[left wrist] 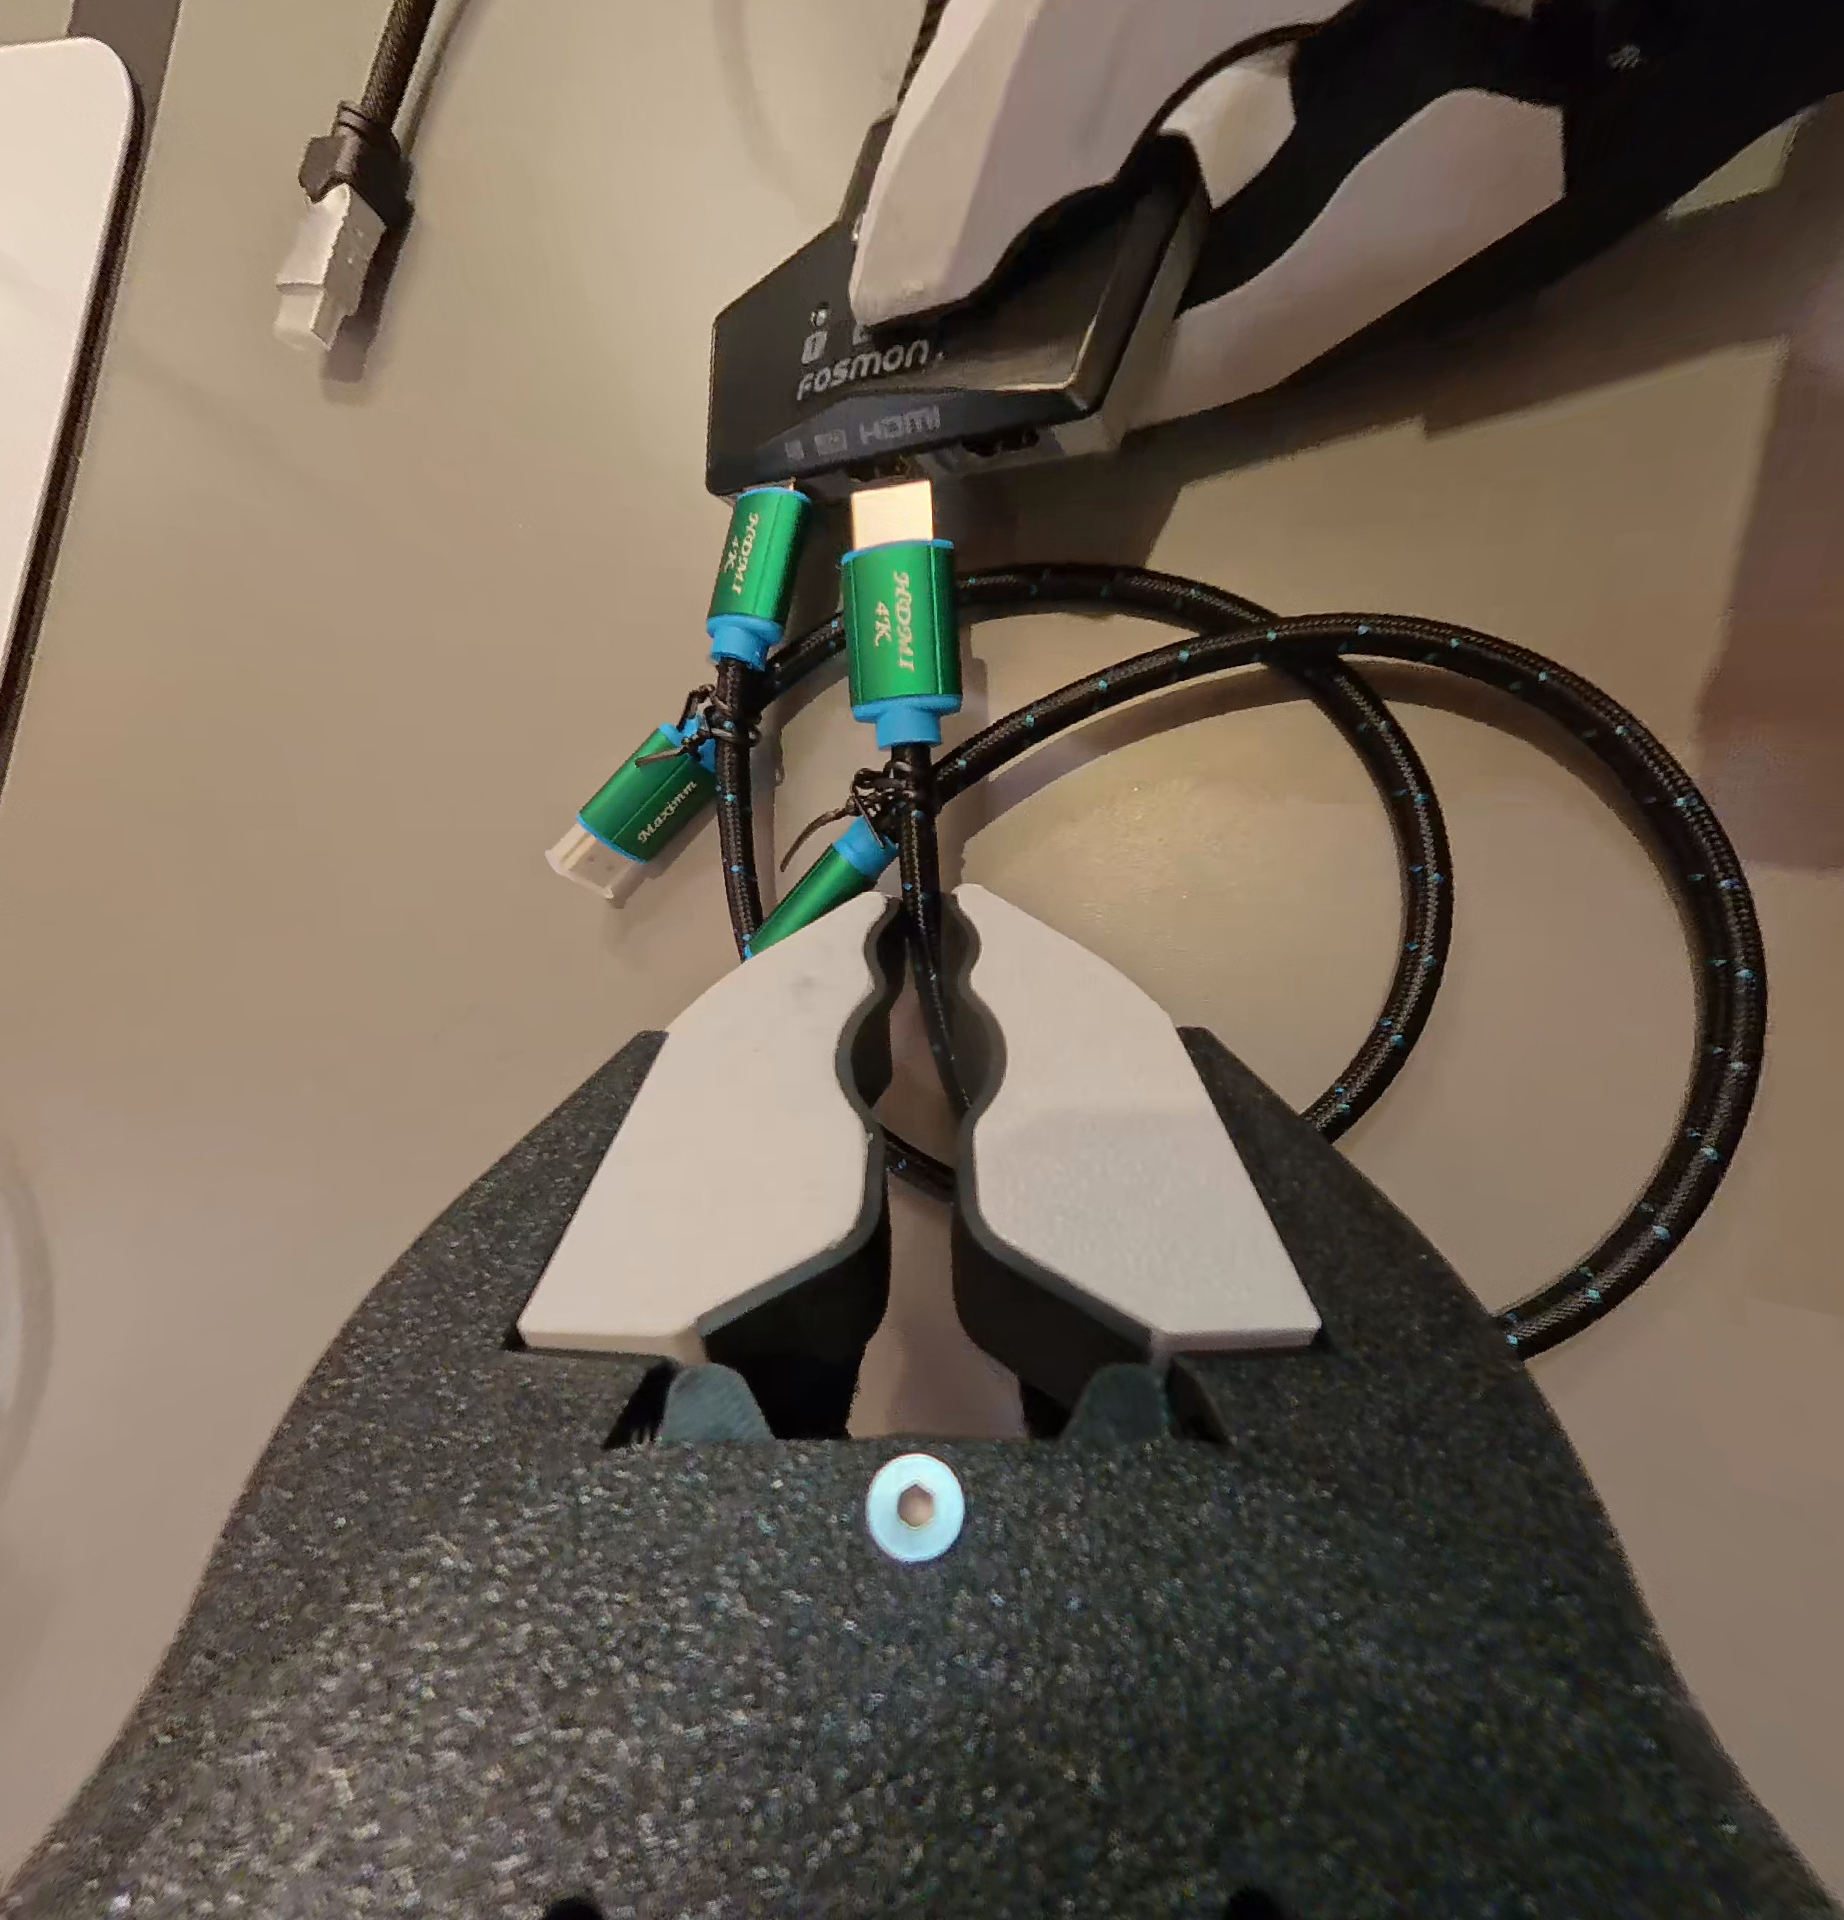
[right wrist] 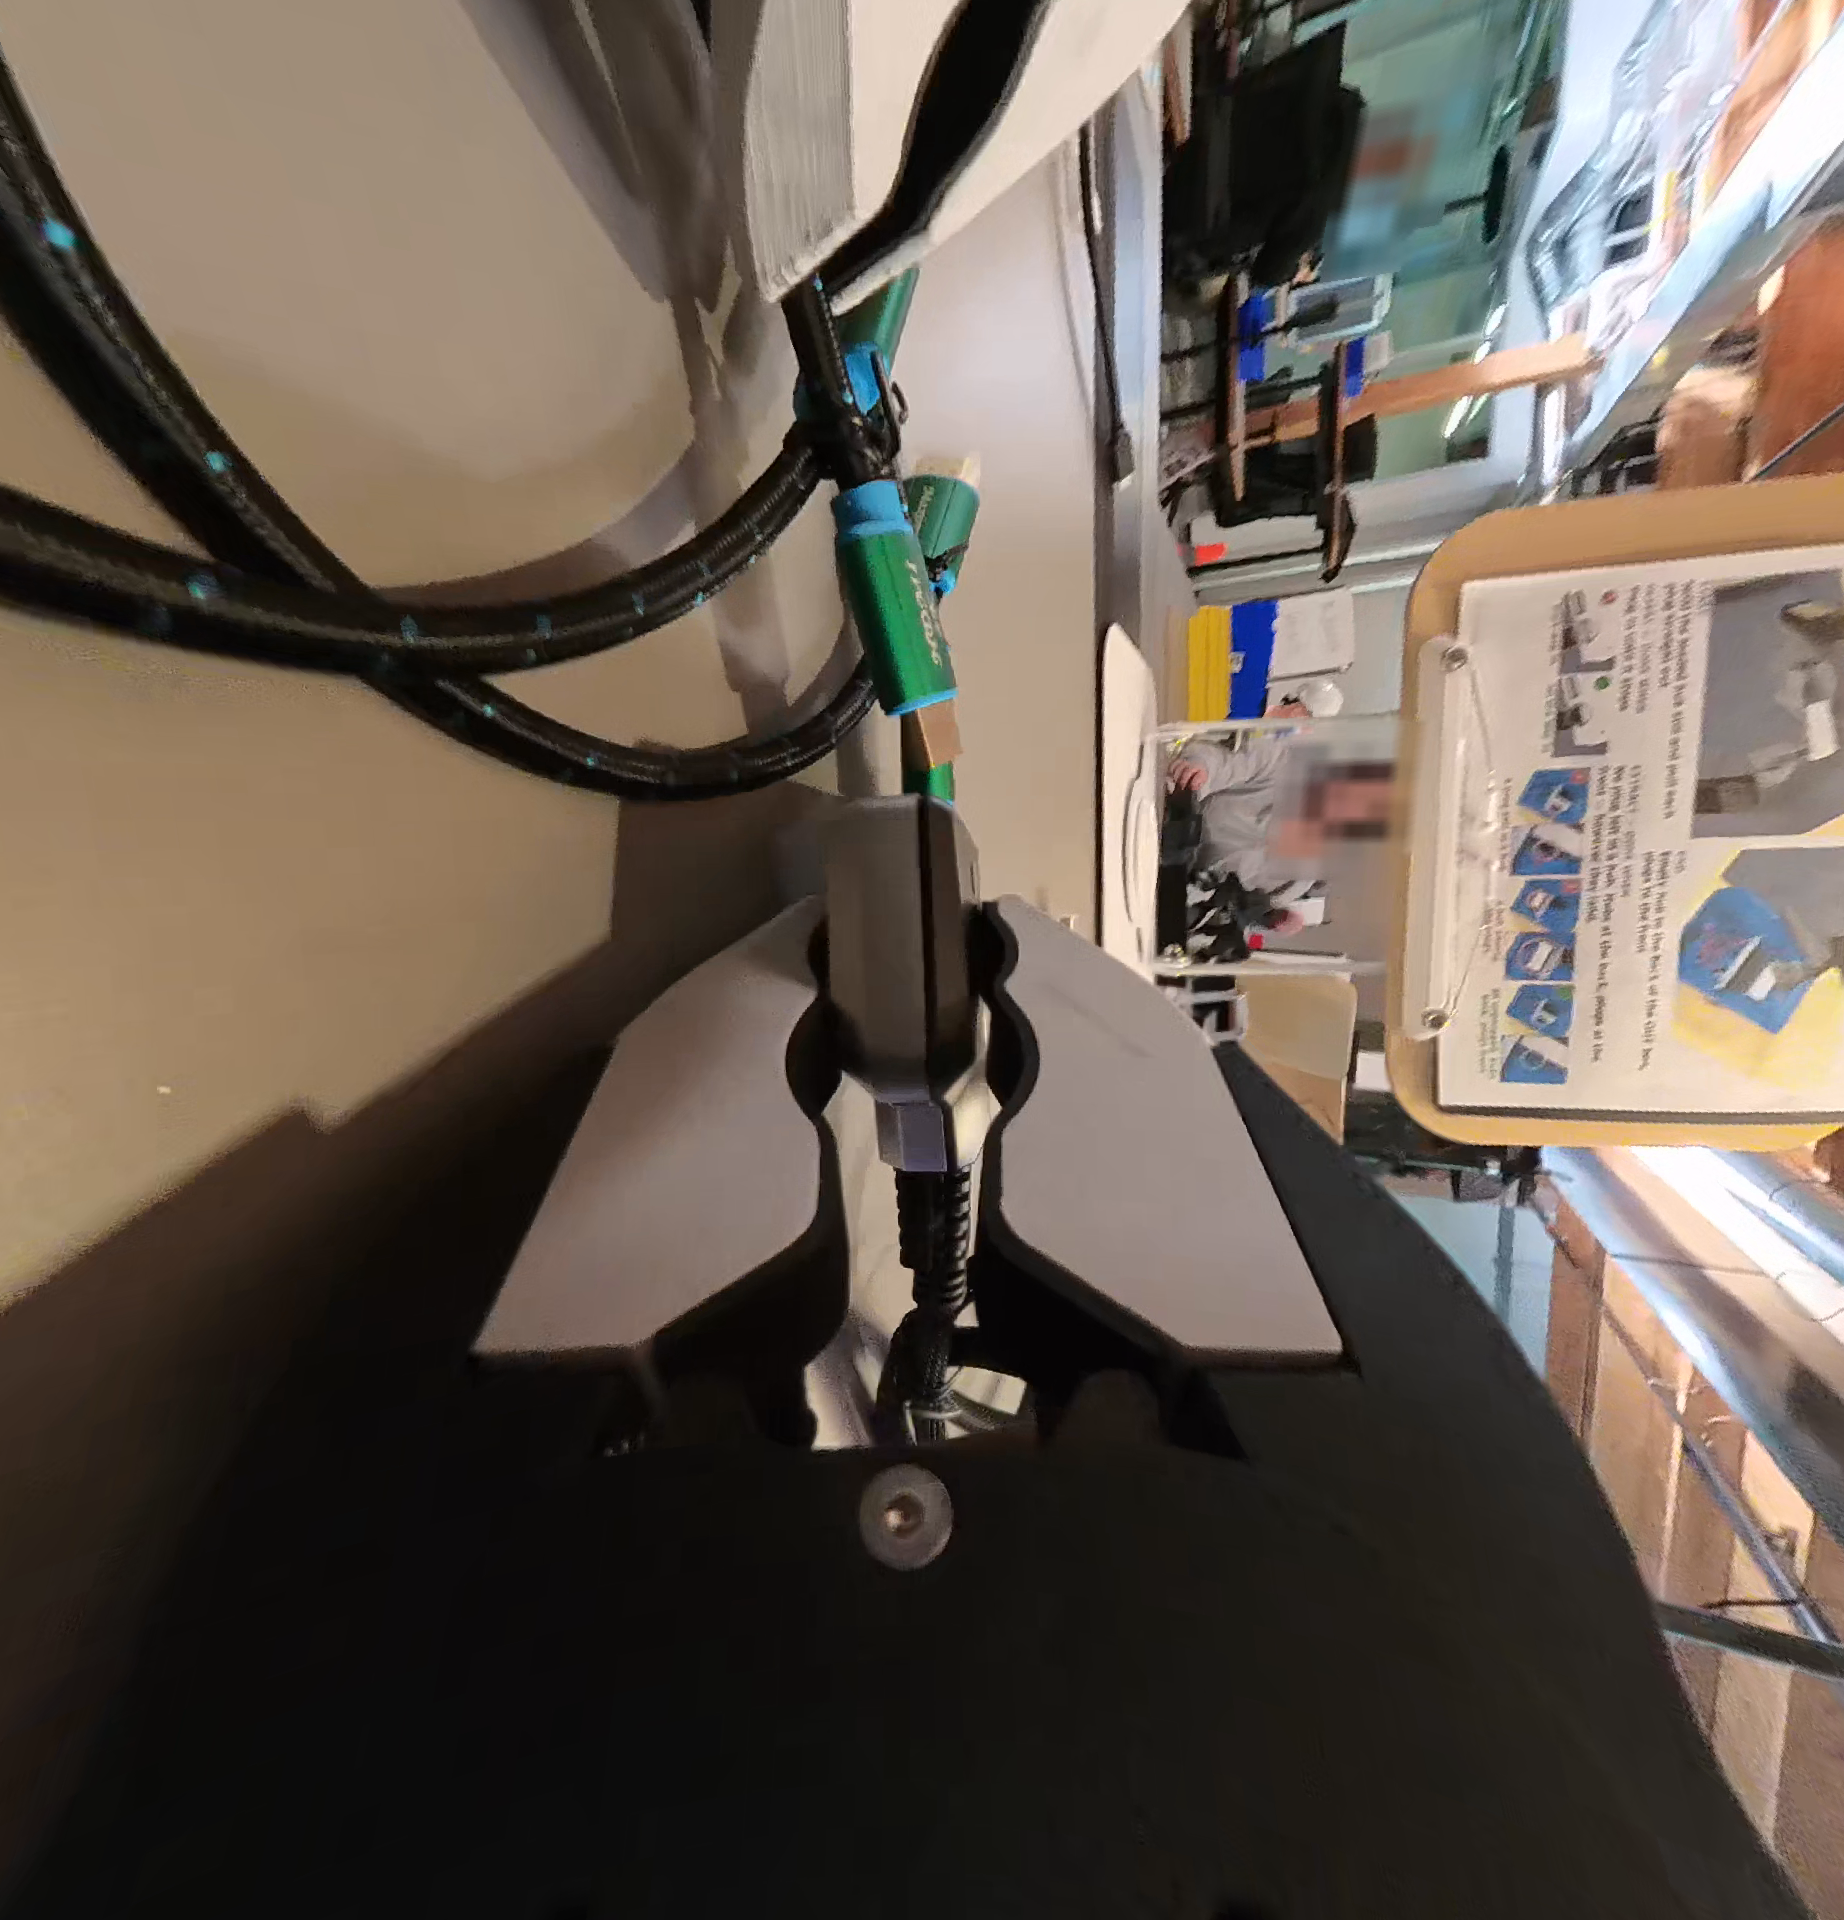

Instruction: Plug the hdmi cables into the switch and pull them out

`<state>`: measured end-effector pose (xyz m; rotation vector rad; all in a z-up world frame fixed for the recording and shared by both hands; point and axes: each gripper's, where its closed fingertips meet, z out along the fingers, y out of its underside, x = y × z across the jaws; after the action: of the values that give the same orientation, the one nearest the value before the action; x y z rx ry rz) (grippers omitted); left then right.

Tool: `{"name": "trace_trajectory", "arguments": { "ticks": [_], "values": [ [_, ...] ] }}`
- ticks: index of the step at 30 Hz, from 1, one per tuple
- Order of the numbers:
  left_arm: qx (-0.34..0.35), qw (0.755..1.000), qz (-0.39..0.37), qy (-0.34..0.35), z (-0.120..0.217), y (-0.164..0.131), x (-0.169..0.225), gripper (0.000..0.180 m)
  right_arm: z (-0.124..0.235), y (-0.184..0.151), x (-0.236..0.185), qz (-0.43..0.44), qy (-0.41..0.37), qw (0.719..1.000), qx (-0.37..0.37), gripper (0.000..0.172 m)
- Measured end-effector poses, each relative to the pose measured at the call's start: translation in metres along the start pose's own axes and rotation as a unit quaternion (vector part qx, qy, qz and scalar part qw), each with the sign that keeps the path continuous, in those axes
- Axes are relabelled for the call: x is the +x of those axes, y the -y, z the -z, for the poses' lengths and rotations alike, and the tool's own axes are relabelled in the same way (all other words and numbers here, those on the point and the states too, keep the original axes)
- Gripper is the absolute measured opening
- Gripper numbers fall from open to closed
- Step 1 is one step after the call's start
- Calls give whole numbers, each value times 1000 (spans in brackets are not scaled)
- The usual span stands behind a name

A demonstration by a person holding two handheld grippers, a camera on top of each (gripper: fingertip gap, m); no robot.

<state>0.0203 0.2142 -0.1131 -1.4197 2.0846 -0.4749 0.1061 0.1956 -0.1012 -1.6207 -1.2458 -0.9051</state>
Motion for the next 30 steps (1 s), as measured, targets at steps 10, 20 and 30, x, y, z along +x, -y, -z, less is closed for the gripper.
{"name": "trace_trajectory", "arguments": {
  "ticks": [10,20,30],
  "values": [
    [3,1000,0,-3,3,4,5,9,4,3,1,31,-18,998,60,21],
    [72,994,87,-4,13,26,-8,32,4,4,1,27,-22,998,60,21],
    [-9,998,55,2,-20,31,-5,36,4,6,2,38,-31,997,68,22]
  ]
}}
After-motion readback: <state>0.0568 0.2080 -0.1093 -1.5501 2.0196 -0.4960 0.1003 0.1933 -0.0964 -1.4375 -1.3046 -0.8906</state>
